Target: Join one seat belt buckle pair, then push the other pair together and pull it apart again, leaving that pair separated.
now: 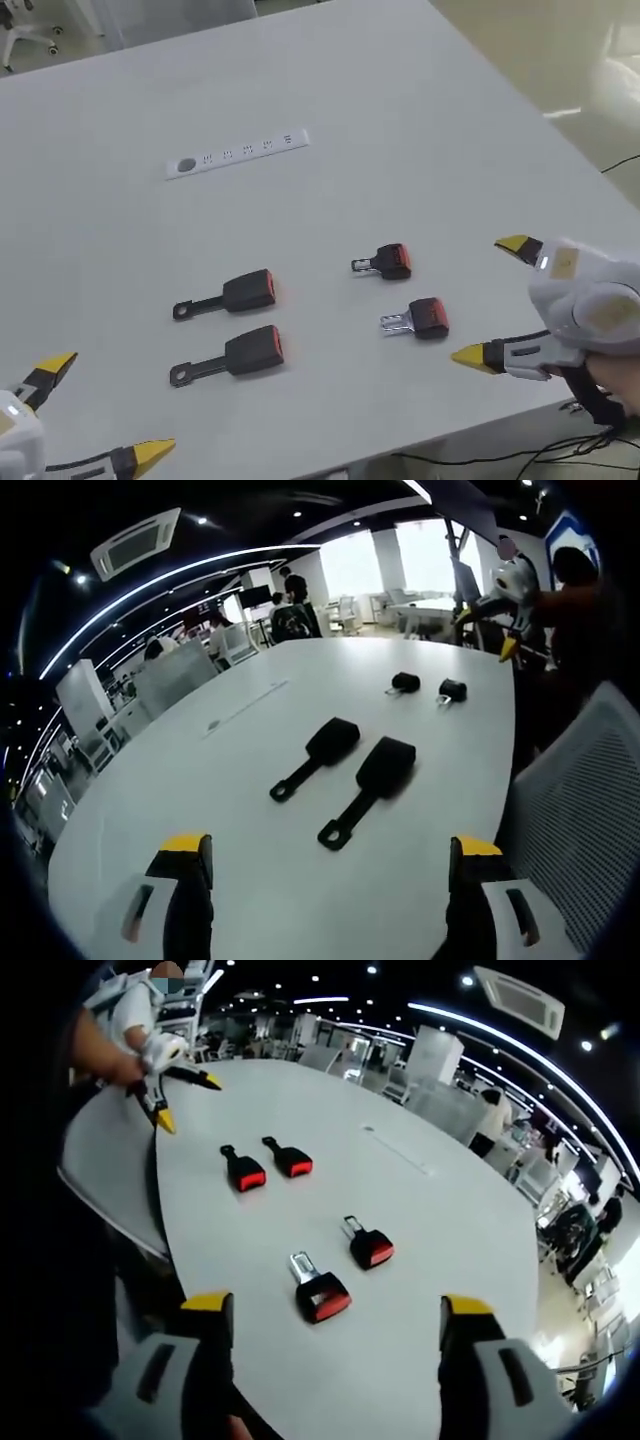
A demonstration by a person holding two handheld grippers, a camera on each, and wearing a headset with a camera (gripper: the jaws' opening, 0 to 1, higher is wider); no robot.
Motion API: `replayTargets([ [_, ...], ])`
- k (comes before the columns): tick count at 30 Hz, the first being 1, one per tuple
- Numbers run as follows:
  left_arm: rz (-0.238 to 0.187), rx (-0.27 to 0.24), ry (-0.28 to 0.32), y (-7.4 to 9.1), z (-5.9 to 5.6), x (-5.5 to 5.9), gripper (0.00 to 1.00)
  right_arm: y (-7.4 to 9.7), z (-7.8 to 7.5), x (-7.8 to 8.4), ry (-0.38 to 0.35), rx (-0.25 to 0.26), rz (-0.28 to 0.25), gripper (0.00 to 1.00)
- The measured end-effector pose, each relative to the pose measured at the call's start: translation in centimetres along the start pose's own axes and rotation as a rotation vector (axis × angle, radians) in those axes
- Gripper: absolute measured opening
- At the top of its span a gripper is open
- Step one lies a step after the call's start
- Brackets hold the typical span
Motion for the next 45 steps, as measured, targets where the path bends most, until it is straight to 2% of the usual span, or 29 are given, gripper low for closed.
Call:
replayTargets([
  [2,-0.004,0.017,-0.01,-0.3,0.0,-0.3,0.99,-0.3,0.0,-0.2,0.013,-0.008,-0.005,0.84],
  [4,0.012,0.029,-0.032,-0.4,0.3,-0.2,0.97,-0.7,0.1,-0.2,0.017,-0.023,-0.005,0.82],
  [6,0.023,0.031,-0.026,-0.6,0.7,0.0,0.96,-1.1,0.1,-0.3,0.027,-0.041,0.0,0.81],
  [9,0.044,0.037,-0.02,-0.9,0.9,0.0,0.97,-1.5,0.1,-0.6,0.082,-0.083,-0.006,0.75],
  [12,0.066,0.052,-0.031,-1.2,0.8,-0.2,0.96,-1.9,-0.3,-0.8,0.086,-0.096,-0.003,0.73],
  [17,0.107,0.099,-0.036,-2.2,0.6,-0.9,0.86,-2.9,-0.7,-1.1,0.121,-0.136,0.009,0.69],
  [19,0.105,0.116,-0.047,-3.0,0.8,-1.2,0.85,-3.3,-0.8,-1.3,0.139,-0.154,0.006,0.66],
  [21,0.123,0.157,-0.064,-4.0,0.9,-1.4,0.8,-3.9,-0.8,-1.2,0.155,-0.17,0.021,0.63],
  [23,0.126,0.173,-0.072,-5.2,0.9,-1.8,0.8,-4.4,-0.9,-1.2,0.163,-0.181,0.025,0.61],
  [25,0.128,0.198,-0.064,-6.5,0.8,-2.2,0.76,-5.1,-0.8,-1.1,0.165,-0.202,0.03,0.59],
  [27,0.098,0.232,-0.056,-7.7,0.5,-2.5,0.74,-5.7,-0.7,-1.0,0.152,-0.226,0.031,0.56],
  [28,0.101,0.246,-0.069,-8.2,0.4,-2.6,0.74,-6.0,-0.6,-0.9,0.146,-0.243,0.036,0.53],
  [29,0.128,0.26,-0.113,-8.8,0.3,-2.6,0.74,-6.3,-0.5,-0.7,0.151,-0.255,0.045,0.51],
  [30,0.133,0.27,-0.129,-9.2,0.2,-2.6,0.74,-6.5,-0.6,-0.7,0.151,-0.252,0.047,0.51],
  [32,0.132,0.294,-0.136,-10.0,-0.2,-2.8,0.73,-6.8,-0.7,-0.4,0.146,-0.264,0.049,0.49],
  [34,0.145,0.325,-0.13,-10.6,-0.4,-2.8,0.71,-7.4,-0.9,0.3,0.143,-0.267,0.067,0.49],
  [39,0.164,0.39,-0.179,-12.0,-1.0,-3.2,0.66,-8.1,-1.4,1.6,0.131,-0.292,0.103,0.47],
  [45,0.197,0.437,-0.222,-13.5,-1.3,-3.4,0.62,-9.3,-1.4,2.1,0.179,-0.321,0.14,0.45],
])
Point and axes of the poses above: the centre of the closed fingertips' face, and the gripper's own axes: y roughly backward along the fingers, z roughly to its left, x roughly out of its underside, the point moved 10 cm from there along y, roughly backward along the fingers, and after that the axes turned 2 degrees about -z, right-handed, at the moved point
